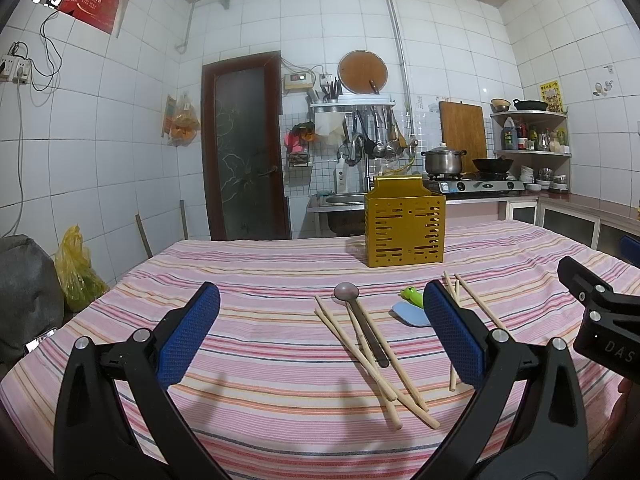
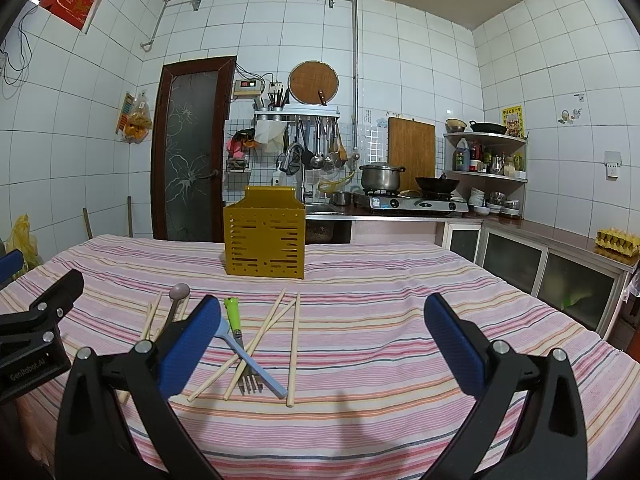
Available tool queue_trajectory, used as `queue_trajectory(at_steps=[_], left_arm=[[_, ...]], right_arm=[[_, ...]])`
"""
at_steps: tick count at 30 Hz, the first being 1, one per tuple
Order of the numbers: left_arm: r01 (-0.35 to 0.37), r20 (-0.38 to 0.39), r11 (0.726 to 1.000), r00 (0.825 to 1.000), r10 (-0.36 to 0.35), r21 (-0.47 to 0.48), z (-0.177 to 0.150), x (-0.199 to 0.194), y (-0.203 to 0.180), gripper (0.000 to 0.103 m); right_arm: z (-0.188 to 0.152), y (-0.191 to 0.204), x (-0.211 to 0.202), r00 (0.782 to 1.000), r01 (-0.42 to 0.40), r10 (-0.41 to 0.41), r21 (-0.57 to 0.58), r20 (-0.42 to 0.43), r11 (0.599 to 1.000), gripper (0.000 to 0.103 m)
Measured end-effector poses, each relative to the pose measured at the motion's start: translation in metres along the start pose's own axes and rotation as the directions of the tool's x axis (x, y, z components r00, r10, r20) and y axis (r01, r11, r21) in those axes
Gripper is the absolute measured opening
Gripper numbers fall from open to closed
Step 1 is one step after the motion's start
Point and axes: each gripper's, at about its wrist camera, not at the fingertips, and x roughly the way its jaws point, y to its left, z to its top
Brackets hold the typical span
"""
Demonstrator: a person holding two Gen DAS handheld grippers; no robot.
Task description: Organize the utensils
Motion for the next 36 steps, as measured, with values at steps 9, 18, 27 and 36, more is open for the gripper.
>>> queue_trajectory(at_steps=[9,18,27,36], left_arm=[[0.000,0.001,1.000,1.000,0.000,0.000,0.0000,-0.0001,-0.0001,0.098],[-0.001,0.002,1.000,1.000,0.001,0.001,-0.0003,-0.0002,-0.0003,0.098],[-0.001,0.002,1.000,1.000,0.001,0.003,-0.0003,-0.0003,-0.0005,0.098],[-0.001,0.003,1.000,1.000,0.001,0.003,-0.0010,-0.0002,-0.0004,0.098]], right_arm=[[0.0009,0.0009,-0.0007,1.000,0.001,-0.001,-0.002,0.001,1.000,0.099],[0.0012,0.0003,-0.0016,1.000,0.001,-0.001,-0.003,0.002,1.000,0.099],[0.0008,0.0009,-0.0015,1.000,0.002,-0.002,-0.003,0.003,1.000,0.099],[0.0016,0.0020,-0.0019,1.000,0.002,-0.002,-0.003,0.004,1.000,0.099]])
